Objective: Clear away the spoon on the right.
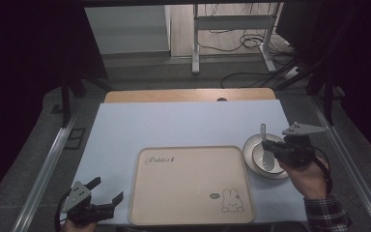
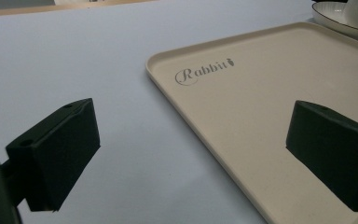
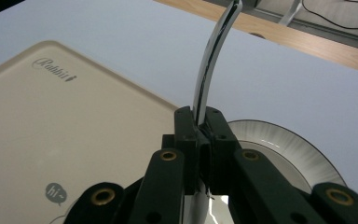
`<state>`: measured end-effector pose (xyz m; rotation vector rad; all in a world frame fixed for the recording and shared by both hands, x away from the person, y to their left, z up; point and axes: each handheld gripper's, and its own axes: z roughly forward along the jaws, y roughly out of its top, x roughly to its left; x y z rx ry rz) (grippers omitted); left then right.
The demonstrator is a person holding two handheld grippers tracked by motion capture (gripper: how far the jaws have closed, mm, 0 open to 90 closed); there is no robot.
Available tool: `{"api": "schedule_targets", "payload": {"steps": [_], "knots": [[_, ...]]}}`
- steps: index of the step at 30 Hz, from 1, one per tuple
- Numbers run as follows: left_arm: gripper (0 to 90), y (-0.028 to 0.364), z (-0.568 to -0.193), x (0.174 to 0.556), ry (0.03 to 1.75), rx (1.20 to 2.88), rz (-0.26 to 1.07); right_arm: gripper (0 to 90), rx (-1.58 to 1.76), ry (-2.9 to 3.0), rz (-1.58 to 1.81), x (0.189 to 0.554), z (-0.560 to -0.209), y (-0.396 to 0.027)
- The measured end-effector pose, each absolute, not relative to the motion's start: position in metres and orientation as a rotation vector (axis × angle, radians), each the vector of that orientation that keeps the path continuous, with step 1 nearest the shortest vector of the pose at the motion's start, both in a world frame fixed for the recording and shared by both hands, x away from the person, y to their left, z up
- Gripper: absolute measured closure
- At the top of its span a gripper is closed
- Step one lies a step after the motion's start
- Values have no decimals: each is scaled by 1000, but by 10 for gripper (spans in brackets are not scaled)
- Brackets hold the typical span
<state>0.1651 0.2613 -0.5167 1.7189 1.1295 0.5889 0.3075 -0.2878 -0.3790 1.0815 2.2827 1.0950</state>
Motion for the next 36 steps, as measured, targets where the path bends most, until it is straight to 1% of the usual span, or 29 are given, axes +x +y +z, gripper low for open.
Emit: {"api": "schedule_targets", "payload": {"steps": [17, 29, 36], "knots": [[26, 262, -517, 165, 1131, 1715, 586, 860, 1000, 2346, 1152, 292, -387, -260], [26, 262, -517, 165, 1130, 1713, 585, 860, 1008, 2420, 1125, 285, -406, -247], [26, 261, -517, 166, 1131, 1714, 583, 860, 1038, 2479, 1076, 287, -422, -242]]}}
